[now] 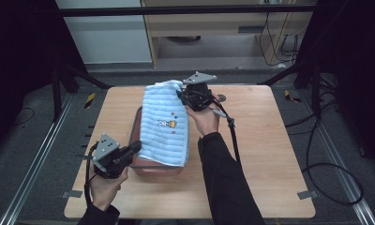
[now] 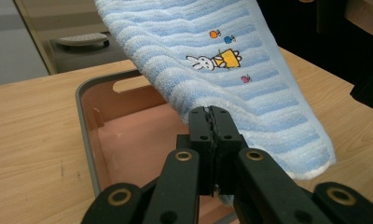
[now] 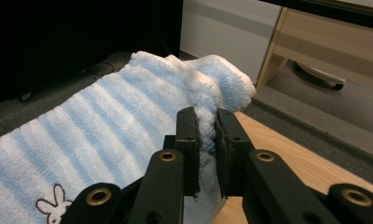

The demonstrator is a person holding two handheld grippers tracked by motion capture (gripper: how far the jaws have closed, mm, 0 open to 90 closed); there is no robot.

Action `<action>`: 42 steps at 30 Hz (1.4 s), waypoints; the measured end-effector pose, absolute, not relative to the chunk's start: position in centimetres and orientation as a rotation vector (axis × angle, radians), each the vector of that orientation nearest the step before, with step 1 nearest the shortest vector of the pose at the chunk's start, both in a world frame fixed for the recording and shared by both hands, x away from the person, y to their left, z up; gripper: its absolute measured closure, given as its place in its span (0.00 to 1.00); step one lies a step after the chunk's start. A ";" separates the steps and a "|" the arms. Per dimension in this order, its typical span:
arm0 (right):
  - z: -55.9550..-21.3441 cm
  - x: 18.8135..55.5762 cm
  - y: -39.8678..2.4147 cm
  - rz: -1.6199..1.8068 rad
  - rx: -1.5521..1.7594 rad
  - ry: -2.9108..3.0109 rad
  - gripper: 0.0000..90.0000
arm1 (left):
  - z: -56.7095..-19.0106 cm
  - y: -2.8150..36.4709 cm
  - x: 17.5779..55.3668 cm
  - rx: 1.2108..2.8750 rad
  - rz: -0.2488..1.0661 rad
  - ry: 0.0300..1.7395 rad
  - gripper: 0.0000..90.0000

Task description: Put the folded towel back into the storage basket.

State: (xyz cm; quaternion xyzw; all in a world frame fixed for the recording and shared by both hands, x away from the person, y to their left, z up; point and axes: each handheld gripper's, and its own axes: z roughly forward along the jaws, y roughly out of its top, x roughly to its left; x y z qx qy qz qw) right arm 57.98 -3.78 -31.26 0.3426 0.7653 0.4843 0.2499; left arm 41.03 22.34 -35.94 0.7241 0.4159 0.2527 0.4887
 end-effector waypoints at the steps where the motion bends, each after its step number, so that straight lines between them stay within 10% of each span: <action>1: -31.4 58.1 -3.5 1.321 0.932 2.084 0.90 | -36.1 22.5 41.2 1.757 0.611 1.020 0.98; 42: -37.9 60.4 -0.1 1.215 0.930 2.171 0.90 | -41.0 22.8 44.0 1.864 0.604 1.142 0.98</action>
